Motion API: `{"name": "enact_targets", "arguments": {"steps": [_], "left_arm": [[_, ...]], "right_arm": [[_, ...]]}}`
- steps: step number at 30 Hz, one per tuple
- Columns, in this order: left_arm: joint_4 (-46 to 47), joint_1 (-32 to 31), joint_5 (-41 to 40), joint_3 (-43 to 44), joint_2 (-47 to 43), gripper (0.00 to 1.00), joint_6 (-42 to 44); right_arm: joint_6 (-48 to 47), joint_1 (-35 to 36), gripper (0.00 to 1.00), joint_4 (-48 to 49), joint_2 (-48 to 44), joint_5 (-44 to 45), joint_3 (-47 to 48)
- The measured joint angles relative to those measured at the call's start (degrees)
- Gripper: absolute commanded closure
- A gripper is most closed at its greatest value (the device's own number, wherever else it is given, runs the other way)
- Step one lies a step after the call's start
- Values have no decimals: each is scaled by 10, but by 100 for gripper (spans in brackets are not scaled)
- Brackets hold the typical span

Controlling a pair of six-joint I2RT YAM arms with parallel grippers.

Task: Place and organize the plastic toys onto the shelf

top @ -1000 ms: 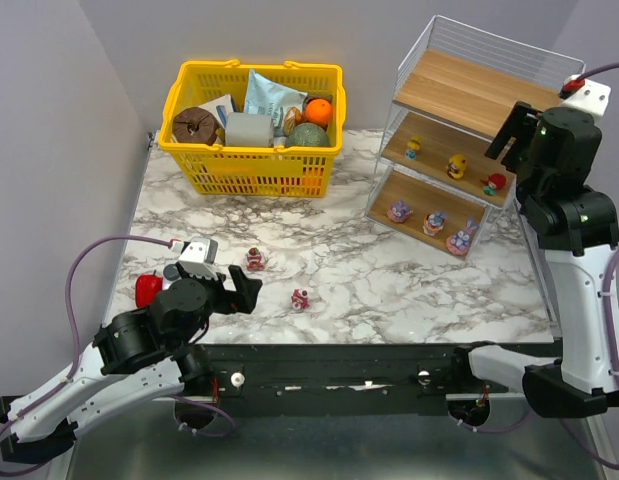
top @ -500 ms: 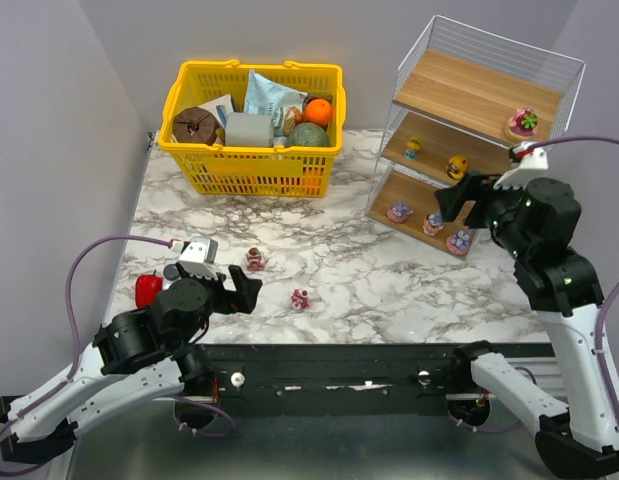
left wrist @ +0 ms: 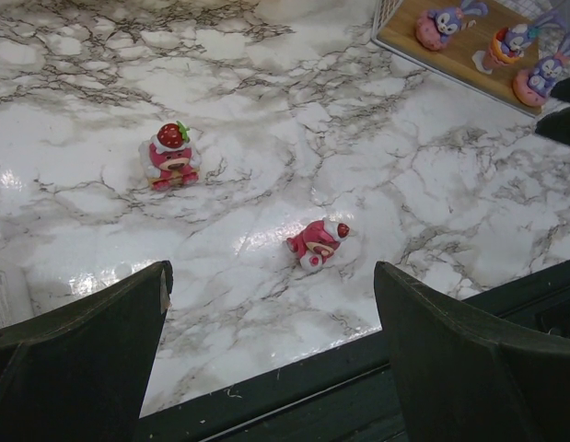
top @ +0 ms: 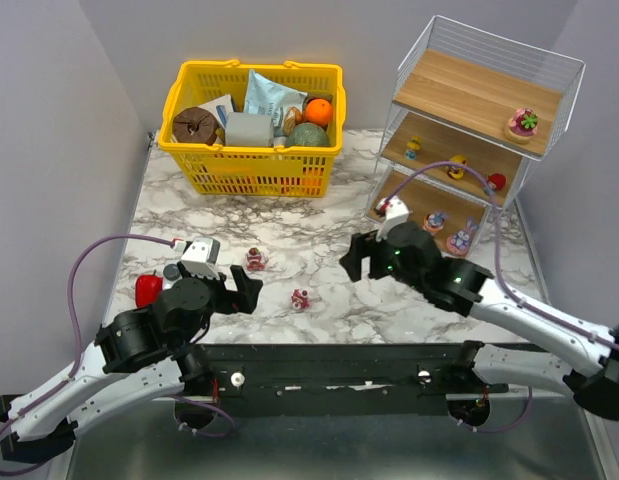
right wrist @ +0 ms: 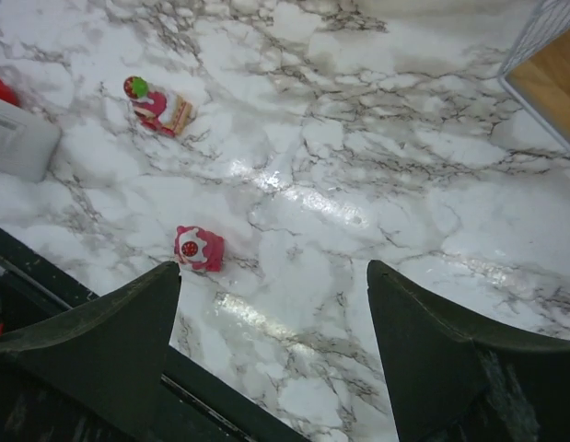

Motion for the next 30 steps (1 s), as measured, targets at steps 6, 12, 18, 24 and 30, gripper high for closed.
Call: {"name": "enact_targets", "arguments": {"steps": [6, 12, 18, 24, 30], "left_arm": [[0, 0, 0, 0, 0, 1, 0], [0, 0, 0, 0, -1, 1, 0], [0, 0, 0, 0, -11, 1, 0], [1, -2, 1, 0, -15, 1, 0], [1, -2, 1, 0, -17, 1, 0]], "right_arm": [[102, 165, 9, 48, 139, 163, 3], [260, 248, 11, 2, 350, 278, 128], [392, 266, 16, -61, 463, 306, 215], [476, 266, 21, -93, 497, 306, 217], [535, 266, 27, -114, 547, 306, 242]]}}
